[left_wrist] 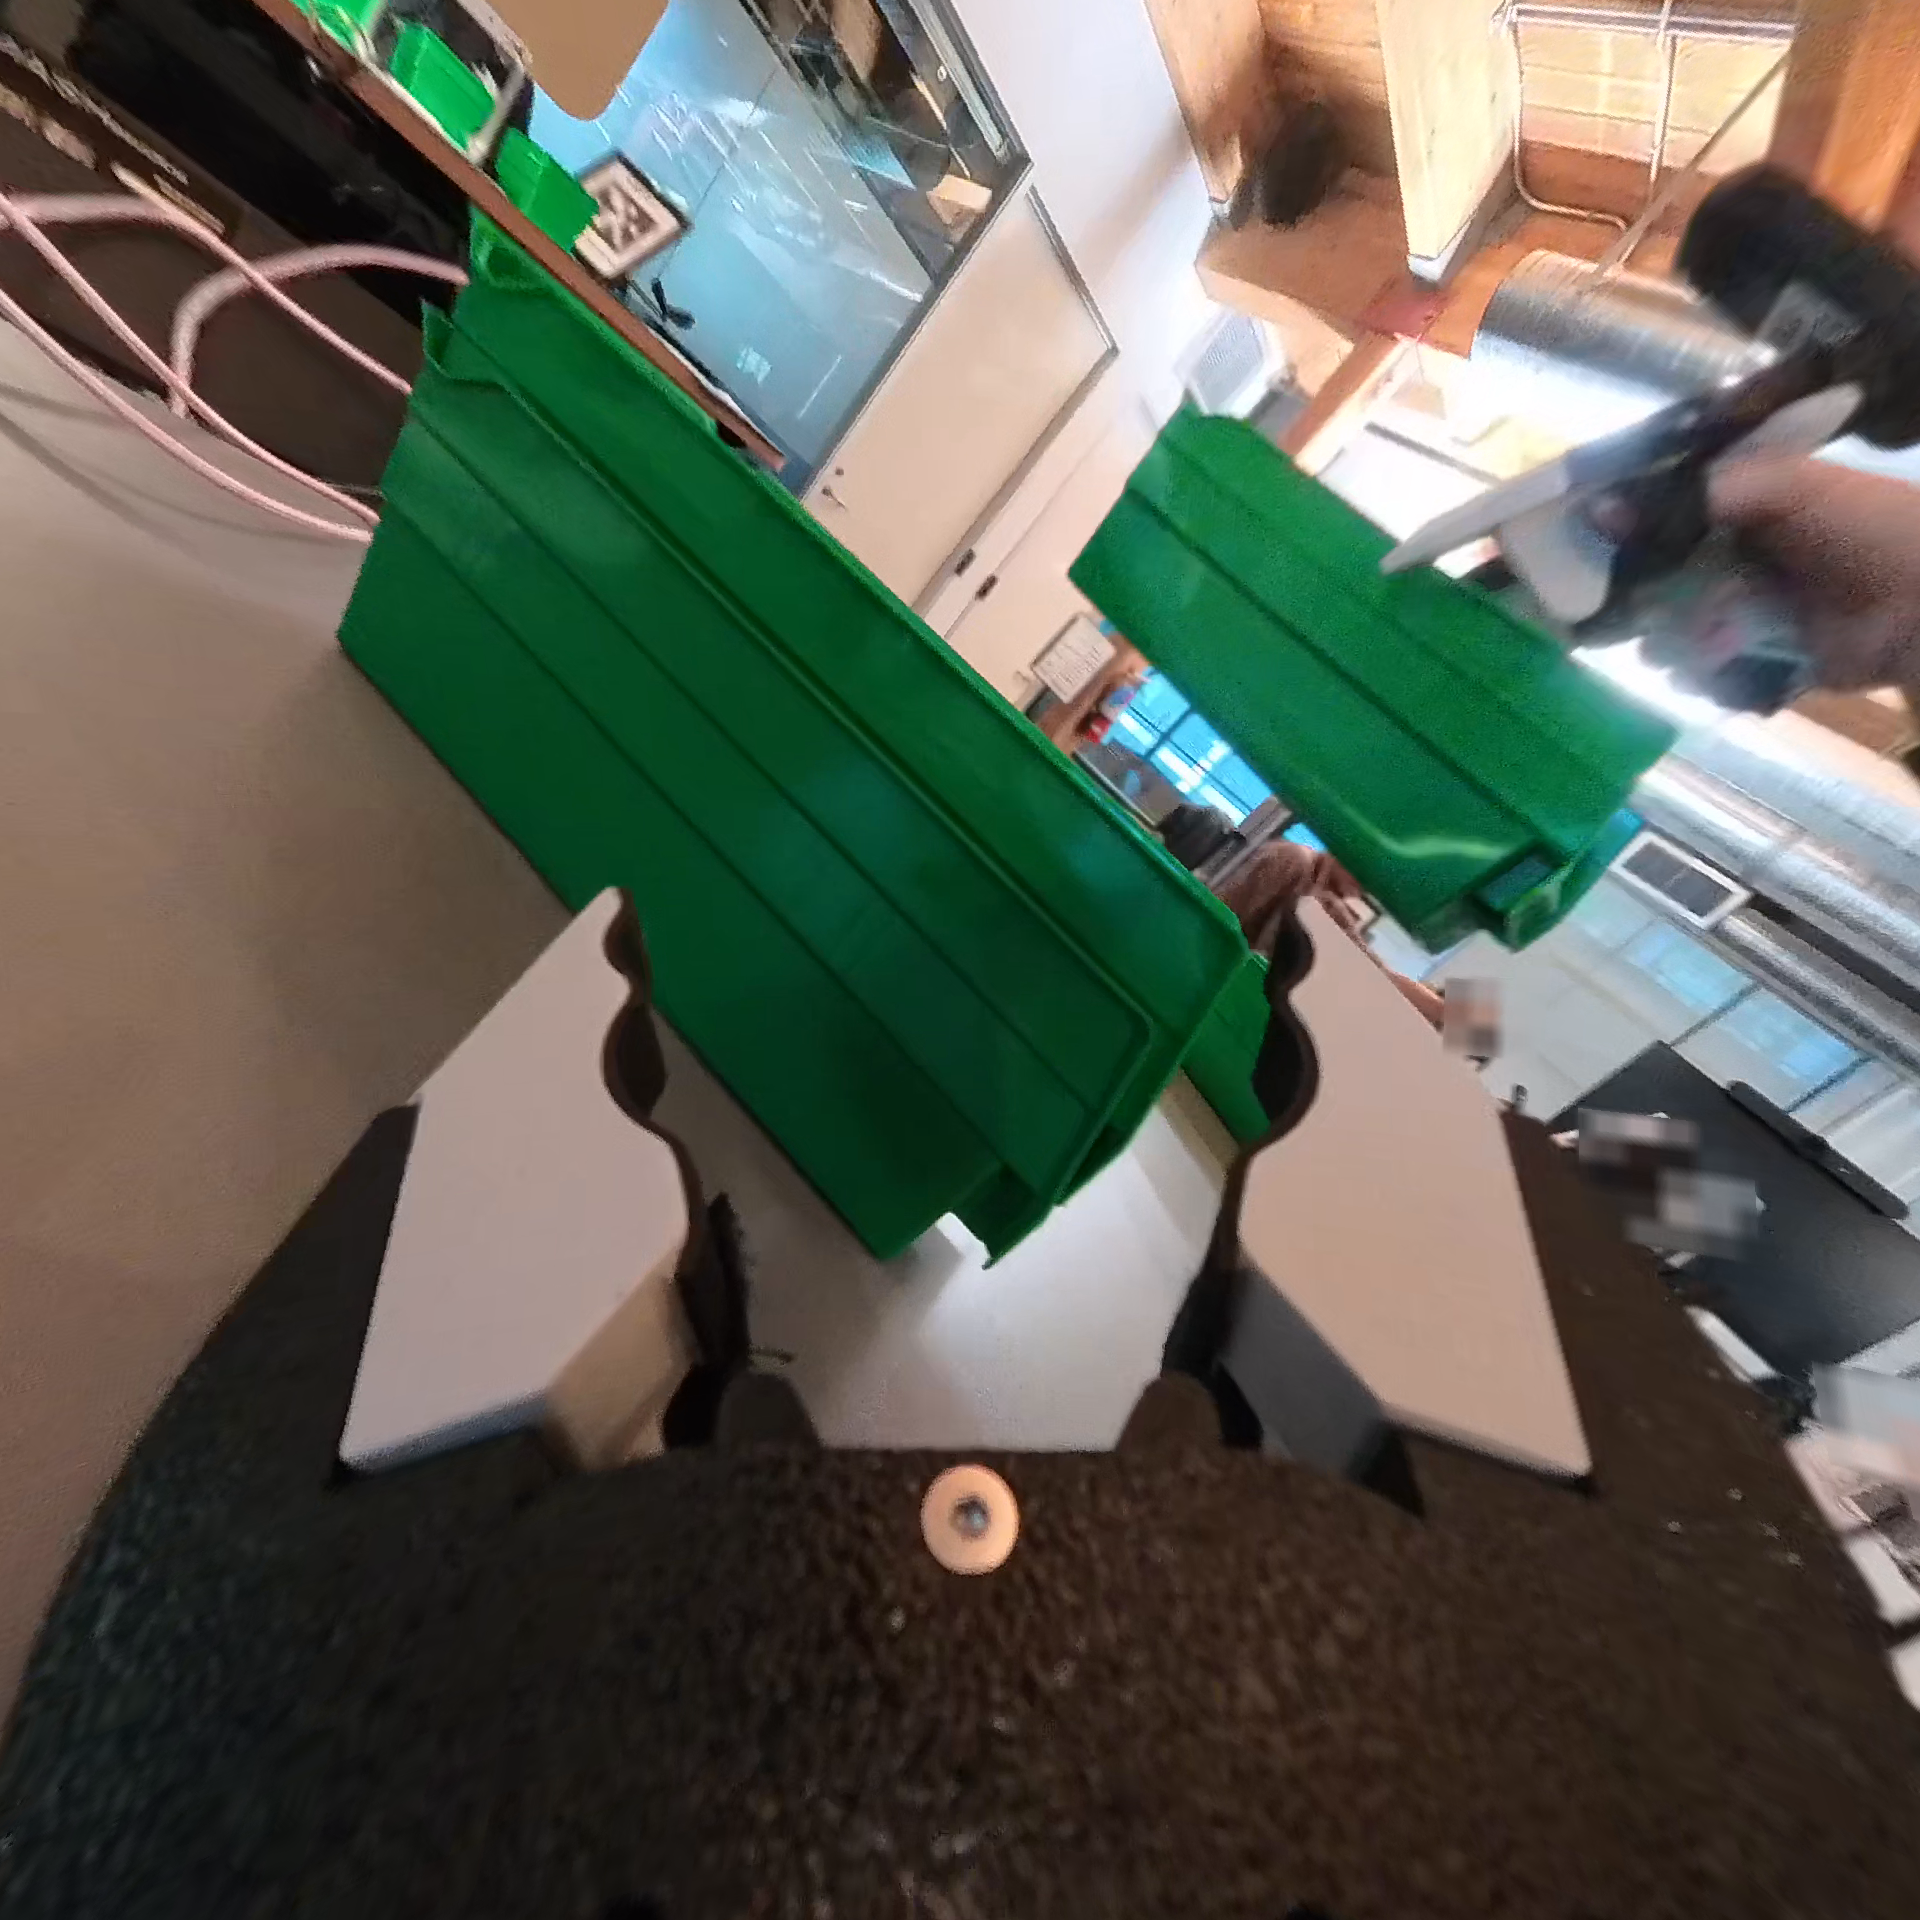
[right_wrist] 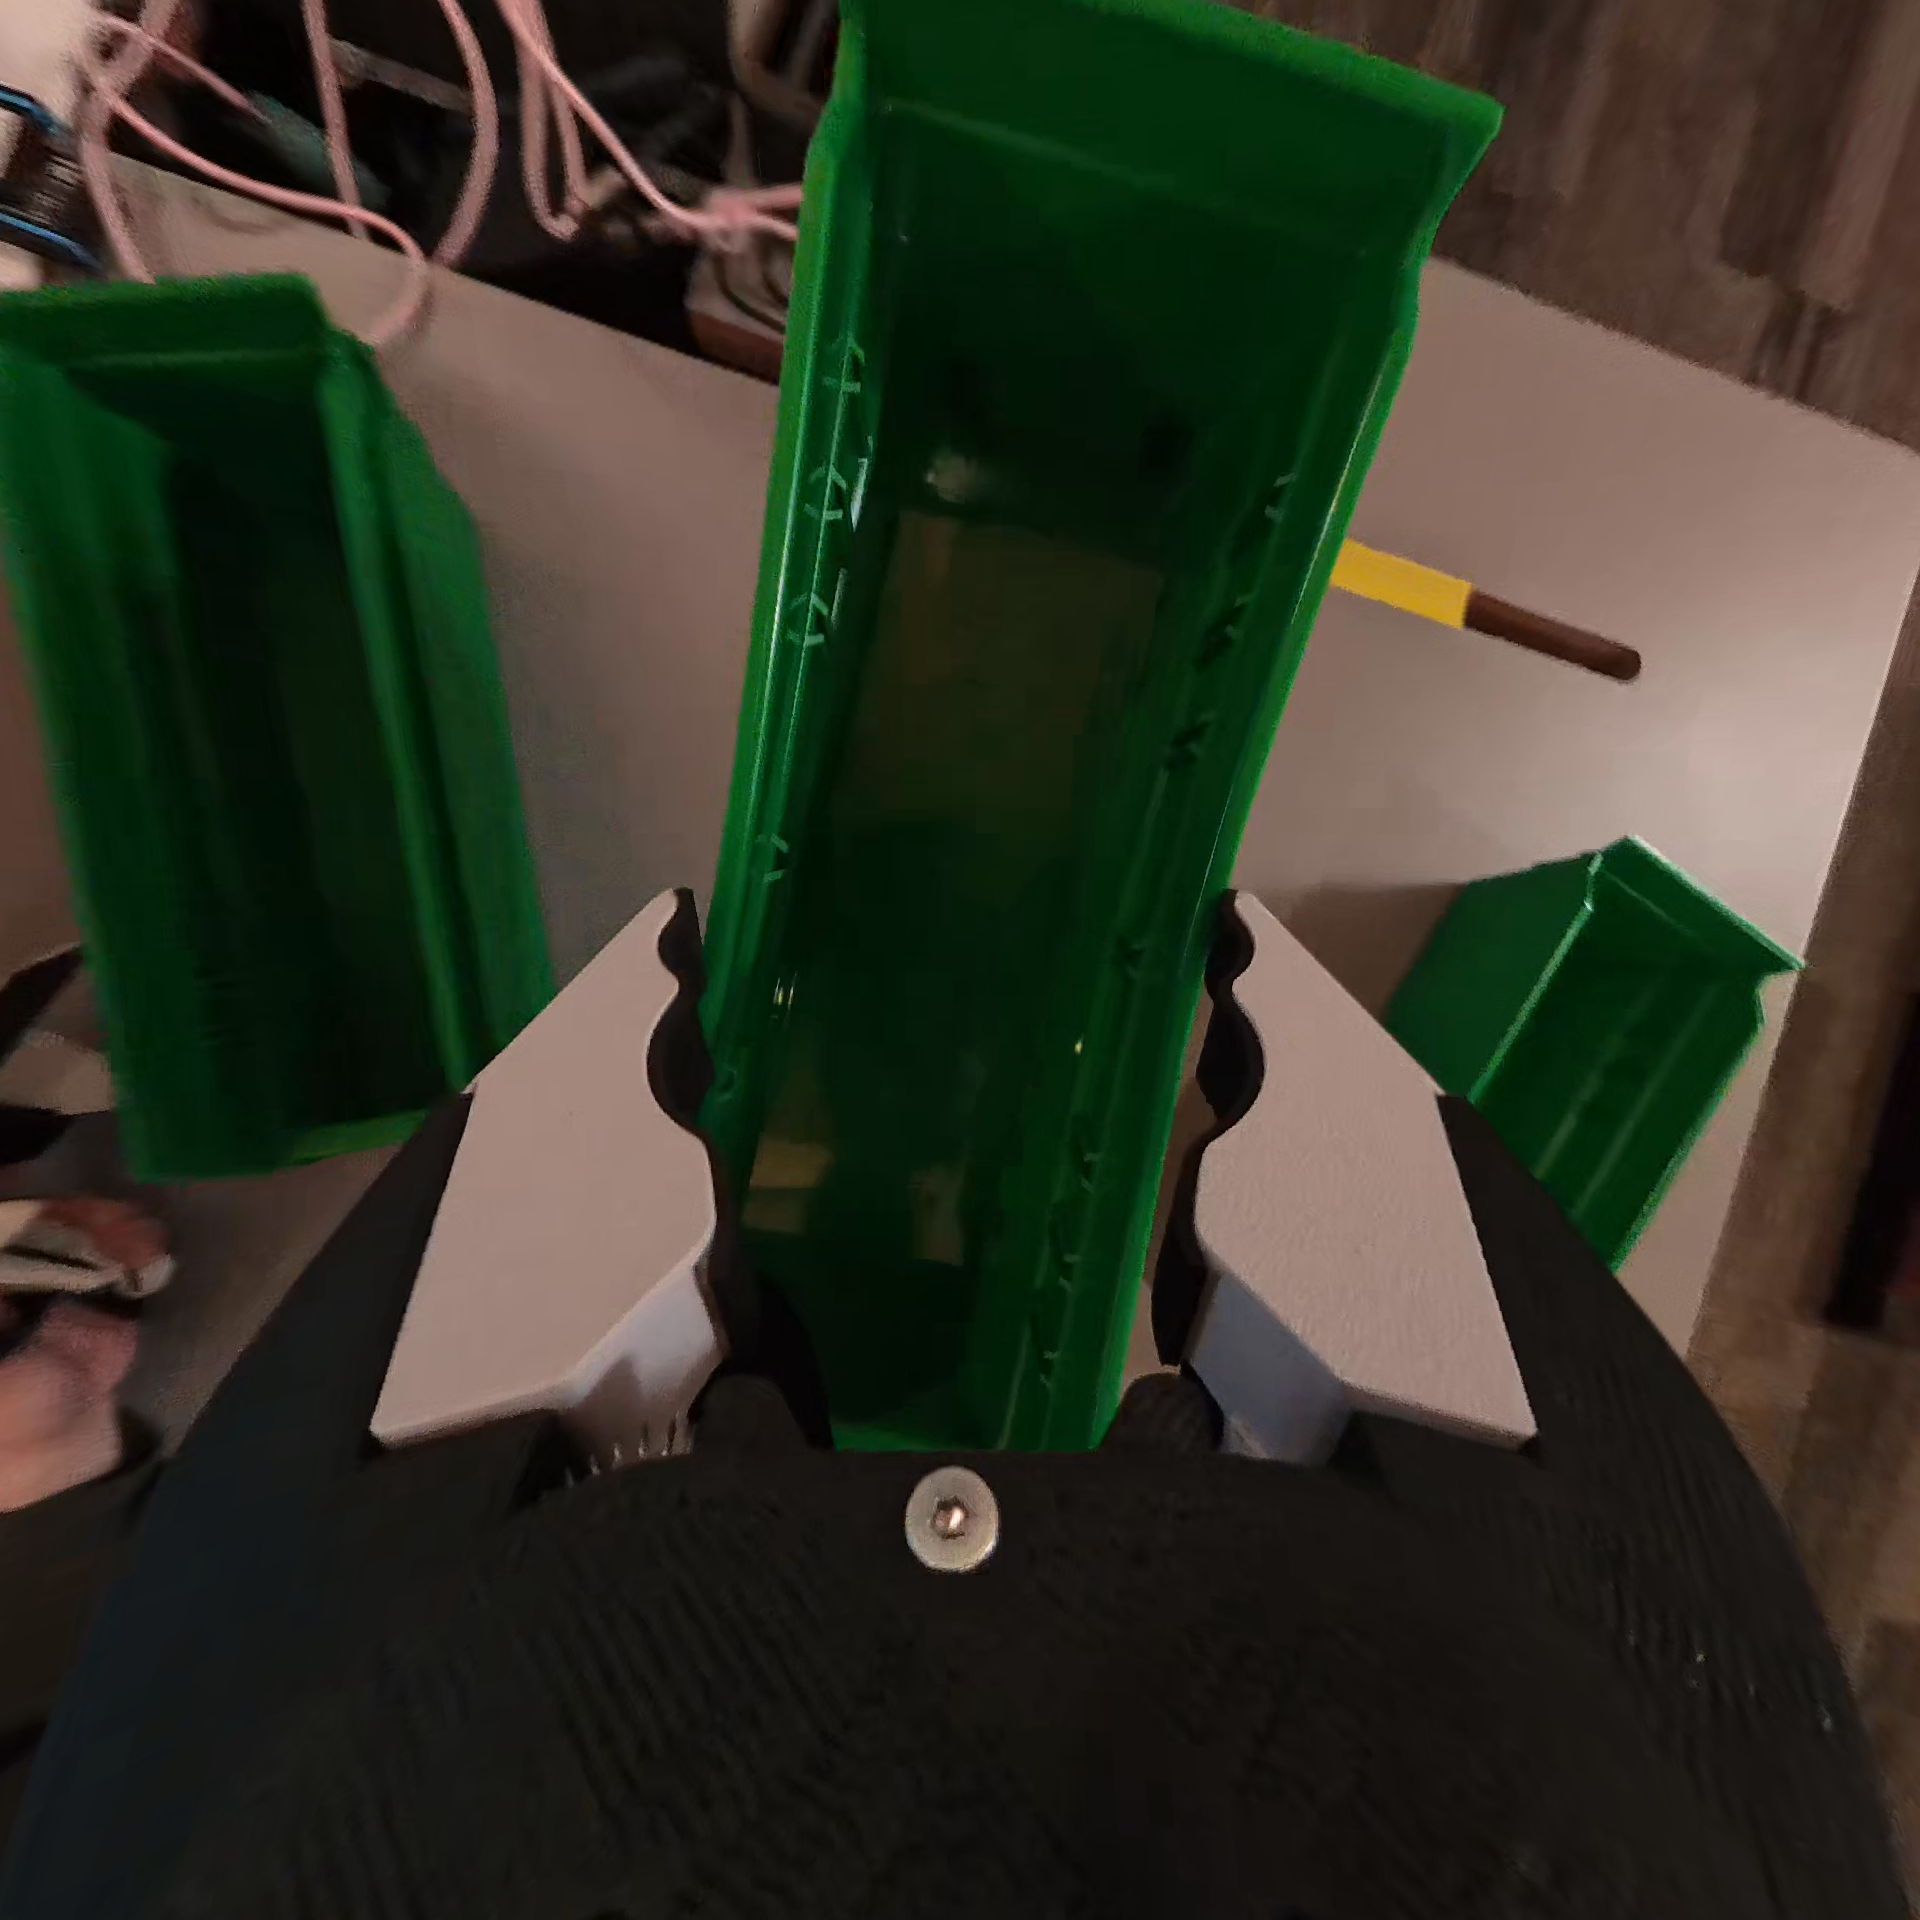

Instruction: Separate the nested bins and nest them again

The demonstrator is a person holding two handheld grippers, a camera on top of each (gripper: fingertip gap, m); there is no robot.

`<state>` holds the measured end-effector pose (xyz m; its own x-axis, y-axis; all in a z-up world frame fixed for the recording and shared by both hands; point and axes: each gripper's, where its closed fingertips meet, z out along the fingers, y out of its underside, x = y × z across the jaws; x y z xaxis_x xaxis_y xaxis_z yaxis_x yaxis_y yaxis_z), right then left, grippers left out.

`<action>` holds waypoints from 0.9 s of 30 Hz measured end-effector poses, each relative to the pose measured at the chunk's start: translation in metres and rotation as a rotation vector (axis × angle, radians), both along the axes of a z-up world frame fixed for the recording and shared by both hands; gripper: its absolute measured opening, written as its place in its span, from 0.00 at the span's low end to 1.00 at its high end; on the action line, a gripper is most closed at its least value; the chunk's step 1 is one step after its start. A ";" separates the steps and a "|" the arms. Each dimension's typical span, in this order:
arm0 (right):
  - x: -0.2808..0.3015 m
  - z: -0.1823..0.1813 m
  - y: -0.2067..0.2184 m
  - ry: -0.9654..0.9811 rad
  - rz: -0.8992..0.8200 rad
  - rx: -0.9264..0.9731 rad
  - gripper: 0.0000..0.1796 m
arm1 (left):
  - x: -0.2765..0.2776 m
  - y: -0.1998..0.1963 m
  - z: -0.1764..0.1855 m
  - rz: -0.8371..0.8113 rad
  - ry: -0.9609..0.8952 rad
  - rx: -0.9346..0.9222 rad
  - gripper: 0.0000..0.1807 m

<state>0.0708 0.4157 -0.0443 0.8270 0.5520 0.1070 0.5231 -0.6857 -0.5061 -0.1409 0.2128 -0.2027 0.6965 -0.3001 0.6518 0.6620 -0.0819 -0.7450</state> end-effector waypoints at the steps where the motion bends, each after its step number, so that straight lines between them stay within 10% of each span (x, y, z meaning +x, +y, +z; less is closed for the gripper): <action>1: 0.015 -0.011 0.005 -0.004 -0.016 -0.009 0.54 | 0.002 0.001 -0.002 -0.020 -0.012 -0.015 0.64; 18: 0.150 -0.179 0.029 -0.119 -0.249 -0.176 0.60 | 0.004 0.006 -0.014 -0.042 -0.045 -0.076 0.67; 27: 0.153 -0.142 0.035 -0.391 -0.175 -0.028 0.72 | 0.006 0.007 -0.016 -0.051 -0.040 -0.093 0.67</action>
